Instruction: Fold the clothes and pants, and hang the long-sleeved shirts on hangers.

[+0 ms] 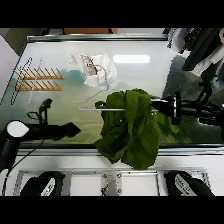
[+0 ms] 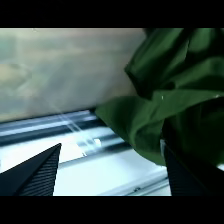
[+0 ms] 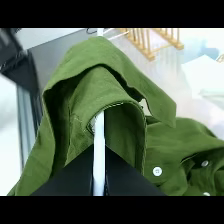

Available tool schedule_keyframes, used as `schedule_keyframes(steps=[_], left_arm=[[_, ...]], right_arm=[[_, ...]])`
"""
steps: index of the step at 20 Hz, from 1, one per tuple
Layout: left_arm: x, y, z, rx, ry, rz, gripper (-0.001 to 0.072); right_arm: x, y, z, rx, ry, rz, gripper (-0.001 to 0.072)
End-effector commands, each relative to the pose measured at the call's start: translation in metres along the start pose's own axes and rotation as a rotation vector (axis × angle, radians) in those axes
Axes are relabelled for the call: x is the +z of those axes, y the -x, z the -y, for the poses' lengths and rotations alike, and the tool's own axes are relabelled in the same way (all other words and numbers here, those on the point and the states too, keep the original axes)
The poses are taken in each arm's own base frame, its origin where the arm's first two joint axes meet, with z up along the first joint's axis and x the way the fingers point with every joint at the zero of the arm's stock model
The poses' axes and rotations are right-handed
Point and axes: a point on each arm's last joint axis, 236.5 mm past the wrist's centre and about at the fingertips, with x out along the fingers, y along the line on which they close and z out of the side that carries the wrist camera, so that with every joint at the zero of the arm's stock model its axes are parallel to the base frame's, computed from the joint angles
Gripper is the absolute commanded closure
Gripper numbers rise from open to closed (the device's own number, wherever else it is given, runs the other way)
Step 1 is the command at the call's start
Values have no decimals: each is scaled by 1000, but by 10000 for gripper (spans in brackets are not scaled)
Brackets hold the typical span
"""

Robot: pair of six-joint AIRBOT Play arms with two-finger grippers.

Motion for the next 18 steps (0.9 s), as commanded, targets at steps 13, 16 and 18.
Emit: schedule_keyframes(steps=[13, 16, 18], left_arm=[[-106, -123, 57, 39, 77, -402, 51], [-94, -131, 64, 36, 69, -380, 245], [-86, -136, 65, 33, 73, -350, 541]], right_arm=[[17, 1, 4, -32, -2, 57, 703], [17, 1, 4, -32, -3, 58, 702], [17, 1, 4, -32, -11, 59, 702]])
